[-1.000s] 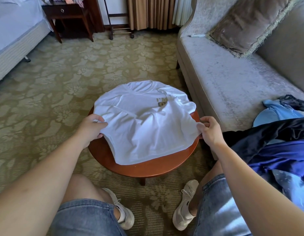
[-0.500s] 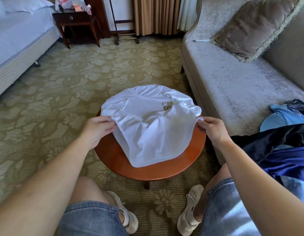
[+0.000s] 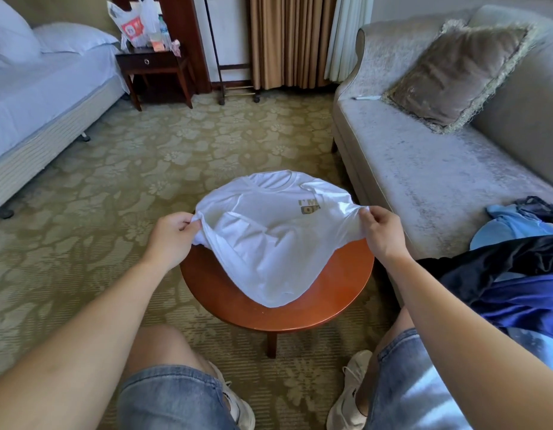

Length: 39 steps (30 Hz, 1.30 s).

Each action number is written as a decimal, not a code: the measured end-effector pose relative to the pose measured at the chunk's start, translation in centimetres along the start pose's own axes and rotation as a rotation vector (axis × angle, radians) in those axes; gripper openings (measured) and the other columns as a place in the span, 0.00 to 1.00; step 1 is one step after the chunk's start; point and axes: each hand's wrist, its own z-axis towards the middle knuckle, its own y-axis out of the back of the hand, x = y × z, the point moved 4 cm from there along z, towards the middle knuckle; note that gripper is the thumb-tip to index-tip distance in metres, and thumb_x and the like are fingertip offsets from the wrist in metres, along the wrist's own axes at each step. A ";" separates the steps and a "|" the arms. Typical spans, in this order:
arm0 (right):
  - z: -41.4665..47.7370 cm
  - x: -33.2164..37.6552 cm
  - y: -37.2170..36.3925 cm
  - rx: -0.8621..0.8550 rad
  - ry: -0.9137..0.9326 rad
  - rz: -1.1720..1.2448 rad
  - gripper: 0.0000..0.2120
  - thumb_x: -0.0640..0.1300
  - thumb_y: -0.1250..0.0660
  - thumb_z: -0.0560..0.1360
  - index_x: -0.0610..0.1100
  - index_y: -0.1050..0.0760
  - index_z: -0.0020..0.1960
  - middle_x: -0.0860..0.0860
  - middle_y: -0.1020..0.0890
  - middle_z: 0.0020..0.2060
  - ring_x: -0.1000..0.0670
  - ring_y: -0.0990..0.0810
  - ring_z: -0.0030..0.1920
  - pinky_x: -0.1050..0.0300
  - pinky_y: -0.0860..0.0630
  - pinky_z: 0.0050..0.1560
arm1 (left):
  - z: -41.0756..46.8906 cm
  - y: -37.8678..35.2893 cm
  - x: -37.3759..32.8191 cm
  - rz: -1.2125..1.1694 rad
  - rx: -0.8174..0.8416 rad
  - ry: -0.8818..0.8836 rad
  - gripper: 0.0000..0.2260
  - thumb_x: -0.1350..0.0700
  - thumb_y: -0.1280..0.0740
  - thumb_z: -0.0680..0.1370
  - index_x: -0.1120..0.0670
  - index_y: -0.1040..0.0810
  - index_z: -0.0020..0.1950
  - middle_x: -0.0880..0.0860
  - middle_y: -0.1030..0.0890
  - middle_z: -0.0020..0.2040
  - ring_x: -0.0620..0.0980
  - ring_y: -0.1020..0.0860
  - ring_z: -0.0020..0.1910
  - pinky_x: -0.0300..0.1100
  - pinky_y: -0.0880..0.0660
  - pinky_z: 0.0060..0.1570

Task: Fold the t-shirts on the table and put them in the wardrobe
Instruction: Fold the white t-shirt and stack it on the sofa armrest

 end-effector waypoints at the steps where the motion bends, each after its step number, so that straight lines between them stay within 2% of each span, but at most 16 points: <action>1: -0.1 0.2 0.4 -0.021 0.000 0.003 0.14 0.45 0.41 0.81 0.41 0.22 0.41 0.44 0.20 0.35 0.48 0.23 0.37 0.54 0.28 0.39 | -0.4 0.4 -0.5 -0.034 0.011 -0.002 0.09 0.59 0.35 0.80 0.52 0.19 0.42 0.57 0.18 0.38 0.50 0.24 0.38 0.44 0.29 0.41; 4: -0.6 0.7 1.6 -0.065 -0.009 -0.027 0.13 0.46 0.42 0.82 0.44 0.22 0.43 0.46 0.20 0.36 0.45 0.22 0.41 0.52 0.27 0.41 | -1.9 1.6 -1.7 -0.070 0.086 0.008 0.09 0.60 0.34 0.80 0.49 0.19 0.42 0.51 0.21 0.35 0.47 0.27 0.32 0.41 0.31 0.34; 6: -1.1 1.0 2.3 -0.066 -0.010 -0.047 0.14 0.45 0.42 0.82 0.41 0.23 0.42 0.45 0.21 0.35 0.43 0.23 0.41 0.53 0.30 0.40 | -2.9 2.4 -2.1 -0.069 0.141 0.030 0.07 0.60 0.34 0.80 0.54 0.17 0.45 0.53 0.26 0.31 0.46 0.32 0.27 0.40 0.35 0.31; 8: -1.8 1.3 2.9 -0.057 -0.009 -0.066 0.15 0.45 0.43 0.82 0.39 0.24 0.43 0.43 0.21 0.37 0.41 0.23 0.42 0.55 0.32 0.39 | -4.1 3.0 -2.5 -0.080 0.182 0.052 0.07 0.59 0.34 0.80 0.59 0.17 0.47 0.56 0.29 0.31 0.45 0.34 0.24 0.39 0.38 0.29; 11: -3.2 1.6 3.7 -0.034 -0.021 -0.090 0.13 0.45 0.43 0.83 0.43 0.24 0.45 0.45 0.22 0.38 0.43 0.24 0.43 0.56 0.34 0.40 | -5.9 3.7 -3.2 -0.087 0.198 0.055 0.08 0.57 0.34 0.80 0.58 0.17 0.47 0.55 0.28 0.29 0.43 0.34 0.21 0.35 0.37 0.24; 13: -4.1 1.7 4.1 -0.015 -0.025 -0.099 0.12 0.45 0.43 0.83 0.44 0.25 0.45 0.48 0.23 0.36 0.44 0.25 0.43 0.56 0.34 0.39 | -7.1 4.1 -3.6 -0.088 0.190 0.061 0.08 0.55 0.35 0.81 0.56 0.18 0.47 0.47 0.25 0.24 0.41 0.31 0.21 0.35 0.35 0.24; 15: -5.0 1.9 4.5 0.004 -0.028 -0.107 0.12 0.44 0.44 0.82 0.42 0.26 0.44 0.49 0.25 0.34 0.45 0.26 0.43 0.55 0.34 0.40 | -8.0 4.5 -3.6 -0.094 0.175 0.067 0.08 0.55 0.35 0.81 0.55 0.19 0.45 0.44 0.22 0.25 0.41 0.27 0.24 0.37 0.33 0.26; 18: -6.2 2.4 5.0 0.044 -0.025 -0.118 0.14 0.44 0.44 0.83 0.36 0.24 0.49 0.43 0.23 0.40 0.43 0.25 0.45 0.53 0.32 0.46 | -9.2 5.1 -3.2 -0.100 0.146 0.066 0.08 0.55 0.35 0.81 0.55 0.19 0.44 0.45 0.20 0.27 0.43 0.25 0.28 0.38 0.32 0.28; 20: -7.1 2.9 5.3 0.058 -0.017 -0.120 0.15 0.44 0.44 0.83 0.35 0.24 0.50 0.41 0.23 0.41 0.42 0.24 0.45 0.52 0.30 0.46 | -9.8 5.4 -3.0 -0.083 0.129 0.059 0.06 0.57 0.35 0.81 0.54 0.19 0.46 0.49 0.19 0.34 0.44 0.25 0.32 0.39 0.31 0.31; 23: -8.1 3.7 5.9 0.084 -0.002 -0.159 0.14 0.45 0.45 0.83 0.38 0.25 0.52 0.41 0.23 0.43 0.42 0.25 0.44 0.52 0.30 0.45 | -10.5 5.7 -2.8 -0.039 0.107 0.031 0.04 0.58 0.34 0.80 0.54 0.19 0.50 0.53 0.19 0.46 0.47 0.24 0.42 0.42 0.29 0.40; 26: -8.8 4.2 6.3 0.143 -0.002 -0.218 0.13 0.44 0.46 0.84 0.39 0.25 0.54 0.42 0.24 0.45 0.43 0.26 0.46 0.54 0.31 0.47 | -11.0 6.2 -2.6 0.015 0.115 0.039 0.05 0.57 0.34 0.80 0.53 0.18 0.51 0.53 0.19 0.51 0.50 0.23 0.51 0.45 0.29 0.51; 28: -9.0 4.1 6.5 0.188 -0.004 -0.270 0.15 0.44 0.45 0.83 0.36 0.24 0.56 0.42 0.24 0.45 0.41 0.25 0.48 0.54 0.33 0.46 | -11.5 6.4 -2.7 0.052 0.130 0.050 0.06 0.57 0.34 0.80 0.54 0.17 0.53 0.54 0.19 0.51 0.51 0.24 0.52 0.45 0.29 0.50; 31: -9.5 3.8 6.9 0.262 -0.046 -0.340 0.15 0.43 0.43 0.82 0.34 0.23 0.57 0.43 0.24 0.44 0.44 0.27 0.46 0.57 0.34 0.45 | -12.1 6.8 -2.8 0.097 0.171 0.077 0.06 0.56 0.34 0.80 0.53 0.18 0.52 0.54 0.19 0.50 0.52 0.22 0.48 0.43 0.27 0.41; 34: -9.3 3.6 7.4 0.339 -0.072 -0.441 0.15 0.44 0.43 0.82 0.36 0.23 0.61 0.41 0.21 0.49 0.42 0.24 0.50 0.56 0.31 0.50 | -12.5 7.2 -2.8 0.135 0.217 0.121 0.06 0.55 0.34 0.80 0.53 0.18 0.52 0.54 0.18 0.45 0.53 0.21 0.41 0.40 0.28 0.34; 37: -8.4 3.4 8.0 0.302 -0.091 -0.446 0.16 0.43 0.44 0.83 0.37 0.24 0.63 0.38 0.22 0.59 0.38 0.25 0.60 0.53 0.30 0.58 | -12.1 7.6 -2.4 0.157 0.285 0.219 0.07 0.53 0.34 0.80 0.53 0.18 0.53 0.55 0.24 0.33 0.50 0.33 0.26 0.37 0.39 0.27; 39: -7.2 3.0 8.4 0.231 -0.101 -0.424 0.16 0.43 0.46 0.83 0.38 0.24 0.64 0.39 0.22 0.59 0.39 0.25 0.56 0.51 0.30 0.57 | -11.4 7.6 -2.1 0.154 0.318 0.289 0.08 0.54 0.35 0.81 0.55 0.18 0.53 0.54 0.28 0.29 0.48 0.39 0.23 0.36 0.44 0.25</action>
